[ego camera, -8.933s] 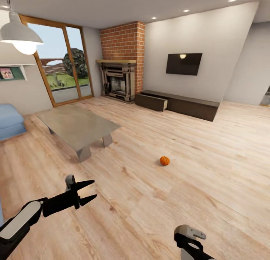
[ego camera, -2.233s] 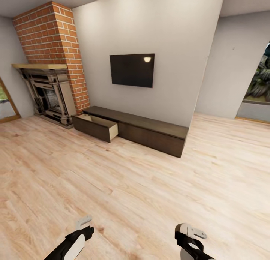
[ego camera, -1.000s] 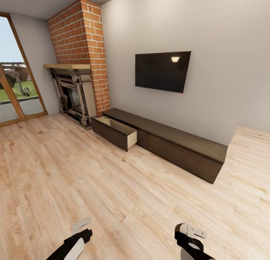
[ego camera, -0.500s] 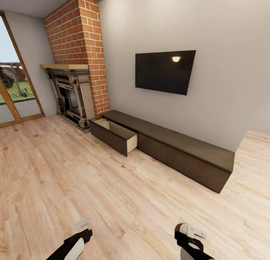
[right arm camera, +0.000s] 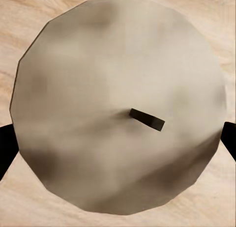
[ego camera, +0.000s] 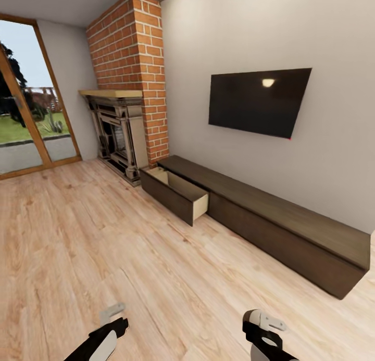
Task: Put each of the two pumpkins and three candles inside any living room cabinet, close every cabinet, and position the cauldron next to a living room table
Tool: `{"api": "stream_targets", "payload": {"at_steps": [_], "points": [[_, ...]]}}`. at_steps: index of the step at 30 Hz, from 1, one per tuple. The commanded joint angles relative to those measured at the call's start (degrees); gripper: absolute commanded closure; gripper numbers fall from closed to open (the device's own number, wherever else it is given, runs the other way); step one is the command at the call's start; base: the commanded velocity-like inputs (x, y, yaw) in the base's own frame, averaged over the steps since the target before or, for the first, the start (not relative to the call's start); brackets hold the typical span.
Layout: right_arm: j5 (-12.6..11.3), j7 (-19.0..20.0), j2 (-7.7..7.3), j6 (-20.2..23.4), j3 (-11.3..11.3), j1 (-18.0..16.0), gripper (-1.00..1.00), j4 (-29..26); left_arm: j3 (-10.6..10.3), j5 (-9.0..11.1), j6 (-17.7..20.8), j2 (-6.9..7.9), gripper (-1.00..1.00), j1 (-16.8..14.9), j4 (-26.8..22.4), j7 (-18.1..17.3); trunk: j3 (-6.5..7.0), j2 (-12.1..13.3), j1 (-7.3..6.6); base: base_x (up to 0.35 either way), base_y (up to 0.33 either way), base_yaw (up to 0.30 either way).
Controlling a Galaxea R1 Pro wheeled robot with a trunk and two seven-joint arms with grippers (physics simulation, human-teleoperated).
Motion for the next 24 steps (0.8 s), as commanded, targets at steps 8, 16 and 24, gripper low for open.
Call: {"api": "stream_targets", "payload": {"at_steps": [8, 16, 24], "points": [[-0.4, -0.2, 0.05, 0.0, 0.6, 0.0, 1.00, 0.0, -0.5, 0.3, 0.2, 0.09, -1.00, 0.0, -0.1, 0.5, 0.03, 0.0, 0.03, 0.343, 0.098, 0.109], [-0.4, -0.2, 0.05, 0.0, 0.7, 0.0, 1.00, 0.0, -0.5, 0.3, 0.2, 0.10, -1.00, 0.0, -0.1, 0.5, 0.03, 0.0, 0.03, 0.322, 0.139, 0.001], [-0.4, -0.1, 0.03, -0.1, 0.7, 0.0, 1.00, 0.0, -0.5, 0.4, 0.2, 0.10, -1.00, 0.0, -0.1, 0.5, 0.03, 0.0, 0.03, 0.308, 0.162, 0.000]]}}
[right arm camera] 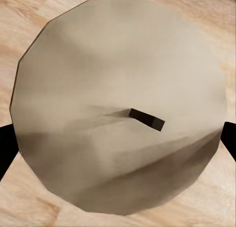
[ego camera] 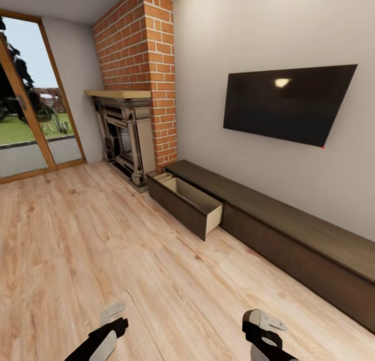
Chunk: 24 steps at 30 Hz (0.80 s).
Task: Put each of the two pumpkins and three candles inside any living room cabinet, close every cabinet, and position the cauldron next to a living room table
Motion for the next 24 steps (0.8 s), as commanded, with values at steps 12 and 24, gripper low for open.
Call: {"api": "stream_targets", "payload": {"at_steps": [12, 24], "points": [[-0.5, -0.4, 0.04, -0.2, 0.6, 0.0, 1.00, 0.1, -0.4, 0.3, 0.2, 0.12, -1.00, 0.0, -0.1, 0.4, 0.17, 0.0, 0.03, 0.308, 0.163, 0.122], [-0.5, -0.2, 0.07, -0.3, 0.6, 0.0, 1.00, 0.0, -0.4, 0.4, 0.2, 0.12, -1.00, 0.0, -0.1, 0.4, 0.89, 0.0, 0.03, 0.308, 0.163, 0.188]]}}
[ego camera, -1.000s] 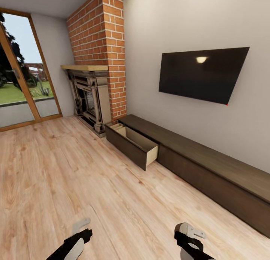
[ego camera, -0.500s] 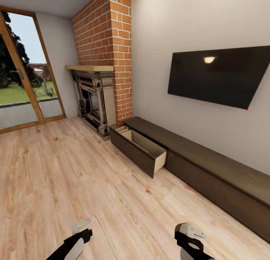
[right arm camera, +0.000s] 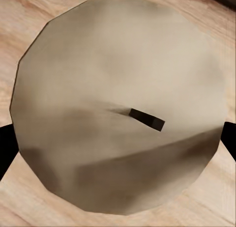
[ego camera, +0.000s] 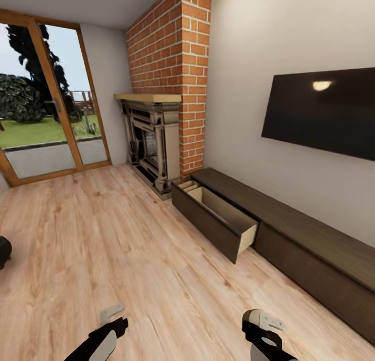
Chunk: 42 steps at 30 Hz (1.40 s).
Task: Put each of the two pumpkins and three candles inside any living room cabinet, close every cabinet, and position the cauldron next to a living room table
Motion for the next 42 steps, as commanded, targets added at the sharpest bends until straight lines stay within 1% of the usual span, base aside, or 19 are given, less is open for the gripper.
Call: {"api": "stream_targets", "payload": {"at_steps": [1, 12, 22, 35, 42], "points": [[-0.5, -0.2, 0.00, -0.2, 0.6, 0.0, 1.00, 0.0, -0.5, 0.3, 0.2, 0.10, -1.00, 0.0, -0.1, 0.4, 0.03, 0.0, 0.03, 0.308, 0.164, 0.025], [-0.5, -0.2, -0.01, -0.2, 0.6, 0.0, 1.00, 0.0, -0.5, 0.3, 0.2, 0.11, -1.00, 0.0, -0.1, 0.4, 1.02, 0.0, 0.03, 0.308, 0.165, 0.004], [-0.5, 0.0, -0.01, -0.2, 0.6, 0.0, 1.00, 0.0, -0.4, 0.3, 0.2, 0.11, -1.00, 0.0, -0.1, 0.4, 1.10, 0.0, 0.03, 0.280, 0.223, -0.018], [-0.5, 0.0, -0.01, -0.2, 0.6, 0.0, 1.00, 0.0, 0.0, 1.1, 0.5, 0.75, -1.00, 0.0, -0.7, 0.1, 1.10, 0.0, 0.03, 0.221, 0.272, -0.268], [-0.5, 0.0, -0.01, -0.2, 0.5, 0.0, 1.00, 0.0, 0.0, 1.1, 0.6, 0.81, -1.00, 0.0, -0.8, 0.1, 1.10, 0.0, 0.03, 0.302, 0.124, -0.289]]}}
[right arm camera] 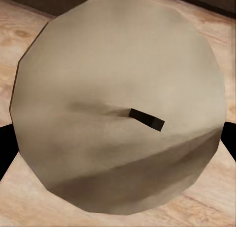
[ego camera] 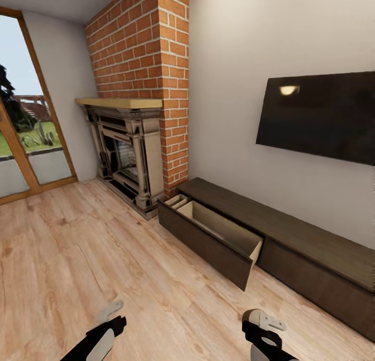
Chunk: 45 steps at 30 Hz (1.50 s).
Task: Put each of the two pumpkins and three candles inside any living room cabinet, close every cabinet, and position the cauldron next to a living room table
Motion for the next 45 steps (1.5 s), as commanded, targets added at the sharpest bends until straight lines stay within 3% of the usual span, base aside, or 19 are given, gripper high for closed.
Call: {"api": "stream_targets", "payload": {"at_steps": [1, 27, 45], "points": [[-0.5, -0.2, 0.02, -0.2, 0.6, -0.1, 1.00, 0.0, -0.5, 0.4, 0.2, 0.09, -1.00, 0.0, -0.2, 0.5, -0.06, 0.0, 0.03, 0.323, 0.082, -0.289], [-0.5, -0.2, 0.04, -0.1, 0.6, -0.1, 1.00, 0.0, -0.5, 0.3, 0.2, 0.01, -1.00, 0.0, -0.1, 0.5, -0.06, 0.0, 0.03, 0.271, 0.155, -0.285], [-0.5, -0.2, 0.01, 0.0, 0.6, -0.1, 1.00, 0.0, -0.5, 0.3, 0.2, 0.06, -1.00, 0.0, -0.2, 0.5, -0.06, 0.0, 0.03, 0.116, 0.100, -0.012]]}}
